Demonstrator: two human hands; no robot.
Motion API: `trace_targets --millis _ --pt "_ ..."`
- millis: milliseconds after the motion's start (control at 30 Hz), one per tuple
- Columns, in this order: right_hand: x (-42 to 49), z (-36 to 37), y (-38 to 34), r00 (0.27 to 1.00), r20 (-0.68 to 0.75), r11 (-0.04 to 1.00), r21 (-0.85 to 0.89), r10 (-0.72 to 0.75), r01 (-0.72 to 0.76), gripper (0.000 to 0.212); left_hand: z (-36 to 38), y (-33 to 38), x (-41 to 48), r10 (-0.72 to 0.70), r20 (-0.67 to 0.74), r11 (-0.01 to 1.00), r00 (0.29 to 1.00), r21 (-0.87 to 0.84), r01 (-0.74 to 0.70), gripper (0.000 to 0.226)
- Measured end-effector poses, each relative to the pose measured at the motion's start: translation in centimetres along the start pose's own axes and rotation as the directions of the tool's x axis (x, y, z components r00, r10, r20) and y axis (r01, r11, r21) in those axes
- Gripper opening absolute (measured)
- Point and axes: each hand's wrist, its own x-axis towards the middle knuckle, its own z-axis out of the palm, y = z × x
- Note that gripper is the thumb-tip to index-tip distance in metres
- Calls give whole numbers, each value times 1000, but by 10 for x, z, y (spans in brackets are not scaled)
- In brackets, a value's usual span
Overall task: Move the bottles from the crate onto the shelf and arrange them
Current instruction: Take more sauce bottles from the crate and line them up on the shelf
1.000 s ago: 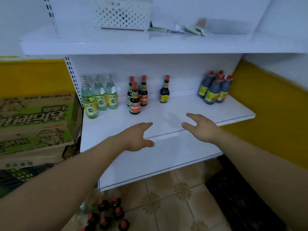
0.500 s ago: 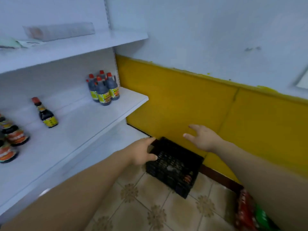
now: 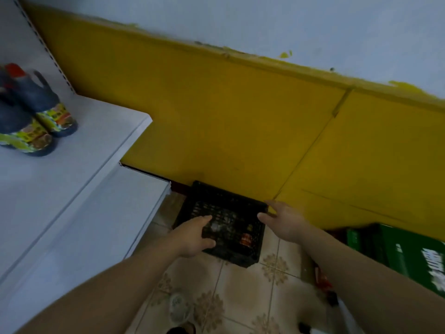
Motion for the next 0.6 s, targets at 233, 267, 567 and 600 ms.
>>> trace_targets --millis 233,267,567,600 --pt "115 44 42 985 61 970 176 161 -169 66 -9 -40 124 -102 39 987 994 -121 106 79" --pt "132 52 52 983 79 966 186 167 -179 65 -1 -45 140 -126 35 982 991 -140 129 77" --pt "321 142 145 941 233 894 320 247 -314 63 115 -85 324 -246 125 940 961 -209 268 81" --pt "340 157 153 938 242 894 316 248 -318 64 129 -92 343 -258 150 933 955 -218 286 81"
